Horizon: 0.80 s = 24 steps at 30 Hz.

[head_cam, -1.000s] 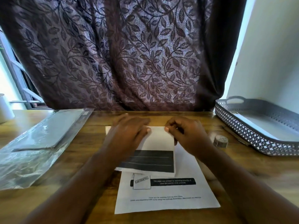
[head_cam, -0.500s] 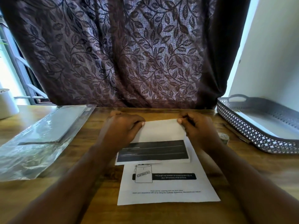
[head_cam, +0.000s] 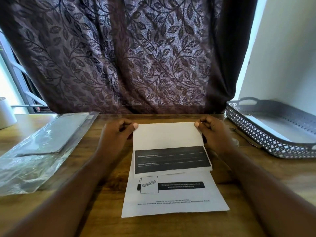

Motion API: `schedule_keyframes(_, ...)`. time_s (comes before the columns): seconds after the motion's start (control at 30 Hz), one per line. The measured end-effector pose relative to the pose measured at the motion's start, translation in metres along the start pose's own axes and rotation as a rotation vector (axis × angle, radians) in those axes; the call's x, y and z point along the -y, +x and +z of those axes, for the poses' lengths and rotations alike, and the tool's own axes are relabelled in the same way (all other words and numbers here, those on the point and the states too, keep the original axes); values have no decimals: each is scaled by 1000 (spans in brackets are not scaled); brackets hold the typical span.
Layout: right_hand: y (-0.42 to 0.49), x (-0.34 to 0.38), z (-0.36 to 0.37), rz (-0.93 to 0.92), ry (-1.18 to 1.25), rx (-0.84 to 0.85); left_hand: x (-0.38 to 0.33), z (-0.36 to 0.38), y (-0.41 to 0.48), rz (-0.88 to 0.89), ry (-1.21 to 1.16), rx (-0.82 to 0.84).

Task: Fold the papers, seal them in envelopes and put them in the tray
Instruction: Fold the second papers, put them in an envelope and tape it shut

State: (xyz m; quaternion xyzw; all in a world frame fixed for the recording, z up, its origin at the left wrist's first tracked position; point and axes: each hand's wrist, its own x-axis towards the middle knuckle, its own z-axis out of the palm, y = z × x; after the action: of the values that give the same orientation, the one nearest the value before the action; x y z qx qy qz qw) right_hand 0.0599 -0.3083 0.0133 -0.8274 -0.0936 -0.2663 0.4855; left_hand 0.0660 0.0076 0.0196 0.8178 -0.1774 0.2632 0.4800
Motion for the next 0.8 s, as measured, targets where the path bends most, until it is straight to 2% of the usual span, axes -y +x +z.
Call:
schedule_keyframes(0.1,0,0,1,-8,27,-6,-4,4,1,-184,-382,50)
schedule_keyframes(0.2,1,-2,3,12,53,-17,-1,11,-3,-373,-652,251)
schedule_keyframes(0.3,1,-1,5,26,81,-31,3,18,-7,-392,-689,345)
schedule_keyframes(0.37,0,-1,5,44,114,-29,4,19,-6,-414,-677,311)
schedule_keyframes(0.47,-1,1,4,166,327,-43,6,16,-3,-451,-692,225)
schedule_keyframes(0.53,-1,0,0,223,418,52,5,13,-1,-495,-756,147)
schedule_keyframes(0.67,-1,-8,-2,222,465,436,4,11,1,-569,-918,102)
schedule_keyframes(0.8,1,-1,4,193,531,441,2,10,0,-551,-869,141)
